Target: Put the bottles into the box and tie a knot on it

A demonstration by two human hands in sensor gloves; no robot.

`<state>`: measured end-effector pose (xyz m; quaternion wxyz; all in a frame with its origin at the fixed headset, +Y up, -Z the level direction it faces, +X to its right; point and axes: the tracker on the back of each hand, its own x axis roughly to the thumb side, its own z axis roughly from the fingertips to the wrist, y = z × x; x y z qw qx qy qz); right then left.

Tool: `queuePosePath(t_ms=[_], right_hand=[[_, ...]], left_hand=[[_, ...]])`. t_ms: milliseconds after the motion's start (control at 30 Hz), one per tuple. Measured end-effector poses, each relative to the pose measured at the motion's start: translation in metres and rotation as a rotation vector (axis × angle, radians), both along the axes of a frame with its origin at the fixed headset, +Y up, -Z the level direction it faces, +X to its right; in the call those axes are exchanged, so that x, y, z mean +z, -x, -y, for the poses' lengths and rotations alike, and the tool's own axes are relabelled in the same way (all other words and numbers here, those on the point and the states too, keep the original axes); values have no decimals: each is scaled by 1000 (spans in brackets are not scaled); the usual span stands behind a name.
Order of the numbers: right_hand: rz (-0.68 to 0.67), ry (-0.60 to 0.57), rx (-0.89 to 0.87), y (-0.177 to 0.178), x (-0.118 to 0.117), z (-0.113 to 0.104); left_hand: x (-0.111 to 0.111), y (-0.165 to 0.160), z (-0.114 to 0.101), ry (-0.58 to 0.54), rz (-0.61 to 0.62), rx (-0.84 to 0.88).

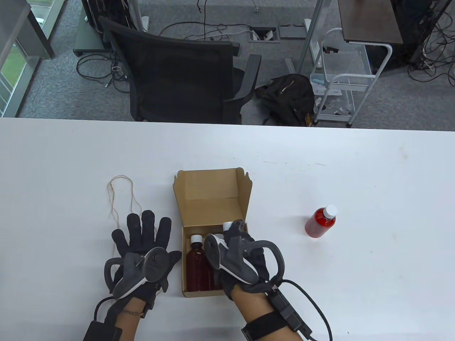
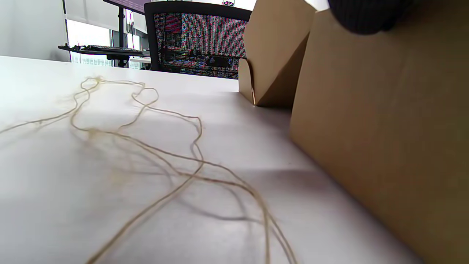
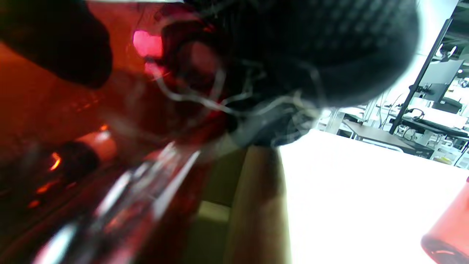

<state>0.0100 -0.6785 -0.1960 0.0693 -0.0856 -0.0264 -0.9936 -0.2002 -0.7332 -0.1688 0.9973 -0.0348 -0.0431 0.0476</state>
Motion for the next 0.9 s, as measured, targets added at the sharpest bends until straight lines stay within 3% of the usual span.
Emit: queuePosePath(t_ms=[300,500,700,900], right_hand=[[1,10,91,6,-2,6],[-4,-54,-14,-11,-2,-10],[88,-246,-136,-75,-11,-46],[179,-311,-221,-143,-20,-41]], left_hand=[[0,-2,0,2,1,-12],[1,-3,-1,-3,2,-12],[1,-3,-1,-3,2,-17],[1,-4,-1,-1,2,-17]])
